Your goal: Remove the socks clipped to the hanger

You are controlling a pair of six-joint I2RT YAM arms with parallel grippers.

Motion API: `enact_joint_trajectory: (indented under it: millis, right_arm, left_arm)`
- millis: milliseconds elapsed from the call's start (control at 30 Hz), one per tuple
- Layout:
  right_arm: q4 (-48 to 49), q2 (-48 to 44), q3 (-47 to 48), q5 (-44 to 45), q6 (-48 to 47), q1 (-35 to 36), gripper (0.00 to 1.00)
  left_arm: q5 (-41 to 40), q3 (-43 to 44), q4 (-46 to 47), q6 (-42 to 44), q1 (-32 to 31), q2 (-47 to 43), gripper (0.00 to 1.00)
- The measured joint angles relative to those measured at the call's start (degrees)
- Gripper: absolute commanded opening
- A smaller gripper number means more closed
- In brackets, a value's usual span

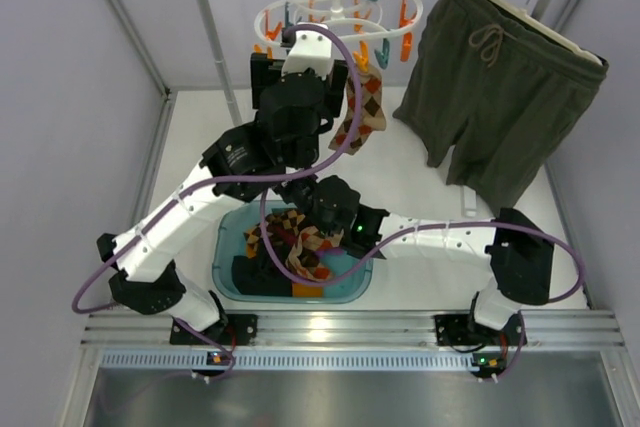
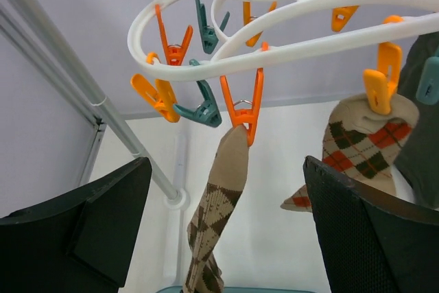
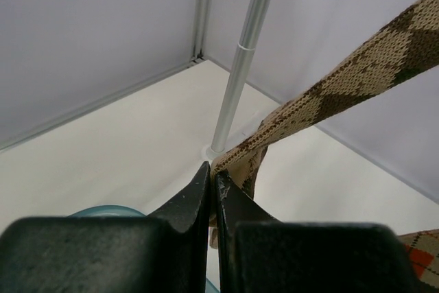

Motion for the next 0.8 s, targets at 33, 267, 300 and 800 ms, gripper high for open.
enact_joint_trajectory:
  millis: [33, 267, 300, 800]
  right_arm:
    - [-0.09, 0.17, 0.31, 0.07, -0.24, 0.00, 0.00]
    - [-0.66, 0.85, 1.73, -0.57, -1.53, 0.02, 0.00]
    - [-0.66, 0.90, 1.75, -0.68, -1.66, 0.02, 0.00]
    - [-0.72, 0.94, 1.75, -3.72, -2.08, 0.02, 0.00]
  left_arm:
    - [0.04, 0.11, 0.02, 0.17, 0.83, 0.35, 0.93]
    - [2.80, 0.20, -0.07, 0.33, 4.92, 3.13, 0.82]
    - [3.41, 0.20, -0.09, 0.22, 5.42, 3.48, 0.81]
    - [11.19, 3.96, -0.11, -0.85, 12.39, 9.01, 0.63]
